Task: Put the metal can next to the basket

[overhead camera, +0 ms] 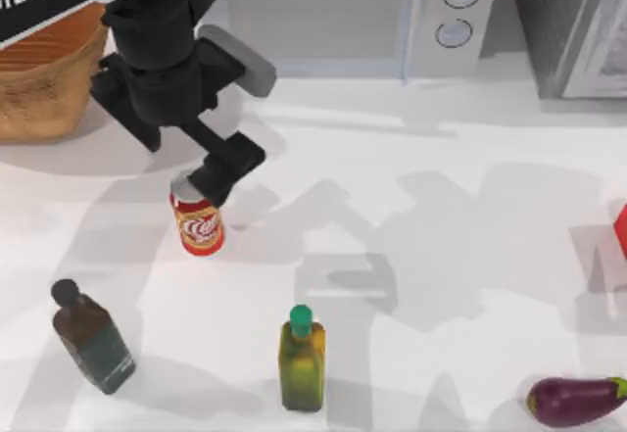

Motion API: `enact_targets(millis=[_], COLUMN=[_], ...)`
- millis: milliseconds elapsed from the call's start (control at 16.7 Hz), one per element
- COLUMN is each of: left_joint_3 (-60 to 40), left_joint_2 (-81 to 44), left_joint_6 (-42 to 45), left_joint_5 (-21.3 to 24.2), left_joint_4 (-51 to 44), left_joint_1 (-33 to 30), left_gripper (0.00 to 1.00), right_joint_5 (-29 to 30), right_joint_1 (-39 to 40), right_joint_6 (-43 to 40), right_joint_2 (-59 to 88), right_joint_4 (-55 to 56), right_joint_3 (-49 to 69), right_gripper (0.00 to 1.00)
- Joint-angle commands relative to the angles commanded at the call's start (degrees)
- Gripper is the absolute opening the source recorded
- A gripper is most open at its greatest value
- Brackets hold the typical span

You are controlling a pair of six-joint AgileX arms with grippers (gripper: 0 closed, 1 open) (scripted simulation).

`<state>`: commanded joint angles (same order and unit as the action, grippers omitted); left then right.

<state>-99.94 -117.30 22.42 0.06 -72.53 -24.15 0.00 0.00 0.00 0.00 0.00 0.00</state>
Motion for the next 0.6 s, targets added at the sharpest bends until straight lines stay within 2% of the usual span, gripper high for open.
enact_targets(millis=[180, 600], left_joint_3=[1.1, 10.04], left_joint_2=[-0.11, -2.35], left_joint_6=[0.09, 0.13], left_joint_5=[0.0, 0.02], left_joint_4=[1.12, 12.43], left_joint_1=[0.15, 0.1], left_gripper=[1.0, 1.0], right_joint_5=[0.0, 0.0], right_joint_1=[0.0, 0.0], right_joint_6=[0.0, 0.0], right_joint_2=[0.0, 0.0], right_joint_4=[0.0, 0.0], right_joint_3=[0.0, 0.0], right_gripper=[1.0, 1.0])
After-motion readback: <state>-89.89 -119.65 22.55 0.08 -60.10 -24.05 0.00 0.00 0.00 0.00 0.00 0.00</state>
